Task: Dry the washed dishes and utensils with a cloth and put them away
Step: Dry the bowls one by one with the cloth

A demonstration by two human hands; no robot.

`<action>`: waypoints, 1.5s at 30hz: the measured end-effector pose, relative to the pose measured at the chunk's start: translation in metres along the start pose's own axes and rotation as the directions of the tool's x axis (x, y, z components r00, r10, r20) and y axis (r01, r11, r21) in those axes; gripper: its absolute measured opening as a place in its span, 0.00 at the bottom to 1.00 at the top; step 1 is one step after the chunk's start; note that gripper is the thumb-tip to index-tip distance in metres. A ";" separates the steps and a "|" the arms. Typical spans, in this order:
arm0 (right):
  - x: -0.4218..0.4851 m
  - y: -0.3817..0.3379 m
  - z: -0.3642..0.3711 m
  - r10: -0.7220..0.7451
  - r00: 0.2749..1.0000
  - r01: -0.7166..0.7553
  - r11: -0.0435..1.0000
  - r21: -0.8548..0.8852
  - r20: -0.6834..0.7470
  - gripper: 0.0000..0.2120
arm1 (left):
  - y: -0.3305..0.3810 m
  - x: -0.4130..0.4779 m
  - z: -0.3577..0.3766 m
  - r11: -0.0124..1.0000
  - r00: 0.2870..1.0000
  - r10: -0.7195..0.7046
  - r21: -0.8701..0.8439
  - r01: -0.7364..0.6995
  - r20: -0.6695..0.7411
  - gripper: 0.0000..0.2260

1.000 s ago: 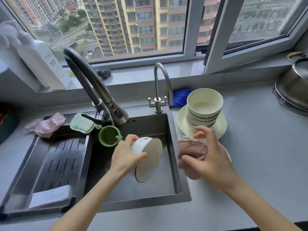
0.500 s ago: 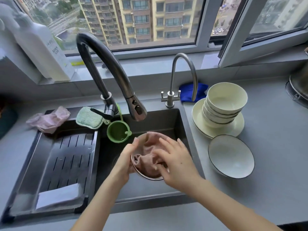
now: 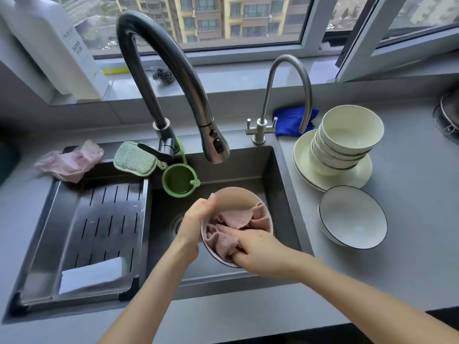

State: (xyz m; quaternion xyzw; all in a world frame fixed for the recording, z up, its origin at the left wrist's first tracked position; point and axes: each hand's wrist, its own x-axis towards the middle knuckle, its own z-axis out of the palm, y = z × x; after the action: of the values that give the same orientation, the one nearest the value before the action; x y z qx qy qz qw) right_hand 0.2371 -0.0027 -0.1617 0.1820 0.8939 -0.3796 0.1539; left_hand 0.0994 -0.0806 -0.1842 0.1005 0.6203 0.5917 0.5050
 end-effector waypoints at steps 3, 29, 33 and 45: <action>-0.024 0.004 -0.017 -0.108 0.990 0.101 0.991 -0.088 -0.088 0.22 | -0.001 0.001 -0.005 1.000 1.000 -0.016 -0.011 0.016 0.021 0.29; -0.041 0.026 -0.039 -0.333 0.938 0.237 0.826 -0.511 -0.102 0.21 | 0.034 0.021 0.051 0.996 0.987 -0.034 -0.081 0.046 0.154 0.37; -0.026 0.022 -0.010 -0.232 0.936 0.109 0.905 -0.411 -0.264 0.36 | 0.023 0.020 0.058 0.975 0.997 -0.049 -0.215 0.059 0.051 0.39; -0.009 -0.004 -0.019 0.039 0.913 -0.090 0.990 -0.108 -0.405 0.34 | 0.023 0.030 0.058 0.988 0.998 0.035 -0.150 -0.028 0.047 0.20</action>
State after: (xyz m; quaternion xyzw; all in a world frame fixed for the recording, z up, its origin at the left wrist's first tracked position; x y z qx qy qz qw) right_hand 0.2411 0.0071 -0.1429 0.2755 0.9219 -0.2723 -0.0096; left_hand 0.1175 -0.0159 -0.1684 0.0868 0.5599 0.6417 0.5169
